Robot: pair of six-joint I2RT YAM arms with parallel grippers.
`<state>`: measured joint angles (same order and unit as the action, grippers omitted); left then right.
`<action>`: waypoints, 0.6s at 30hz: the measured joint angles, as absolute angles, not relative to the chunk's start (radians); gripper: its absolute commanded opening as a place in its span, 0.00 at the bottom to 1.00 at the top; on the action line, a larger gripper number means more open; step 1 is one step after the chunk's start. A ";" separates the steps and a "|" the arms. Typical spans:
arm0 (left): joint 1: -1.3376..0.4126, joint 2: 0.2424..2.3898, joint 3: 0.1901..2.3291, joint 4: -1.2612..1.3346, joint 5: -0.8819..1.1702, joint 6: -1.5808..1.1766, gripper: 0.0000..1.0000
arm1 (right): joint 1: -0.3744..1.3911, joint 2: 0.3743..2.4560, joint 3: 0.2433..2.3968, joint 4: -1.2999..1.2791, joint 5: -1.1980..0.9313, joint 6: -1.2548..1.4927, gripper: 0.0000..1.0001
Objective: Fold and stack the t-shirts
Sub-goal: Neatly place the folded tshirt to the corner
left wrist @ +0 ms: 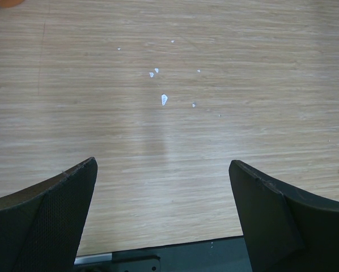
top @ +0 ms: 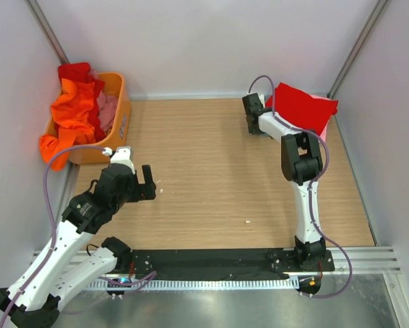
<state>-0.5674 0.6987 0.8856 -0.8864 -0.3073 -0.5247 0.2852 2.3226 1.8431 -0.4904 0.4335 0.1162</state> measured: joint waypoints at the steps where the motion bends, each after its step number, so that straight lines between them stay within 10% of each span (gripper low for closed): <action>1: -0.567 0.700 0.886 -0.886 -0.307 -0.525 1.00 | 0.287 2.320 1.843 -0.495 0.419 0.127 0.48; 6: -0.567 0.704 0.886 -0.886 -0.307 -0.525 1.00 | 0.289 2.266 1.842 -0.547 0.310 0.152 0.69; 18: -0.567 0.708 0.886 -0.887 -0.315 -0.525 1.00 | -0.172 1.636 1.452 -0.427 -0.075 0.357 0.62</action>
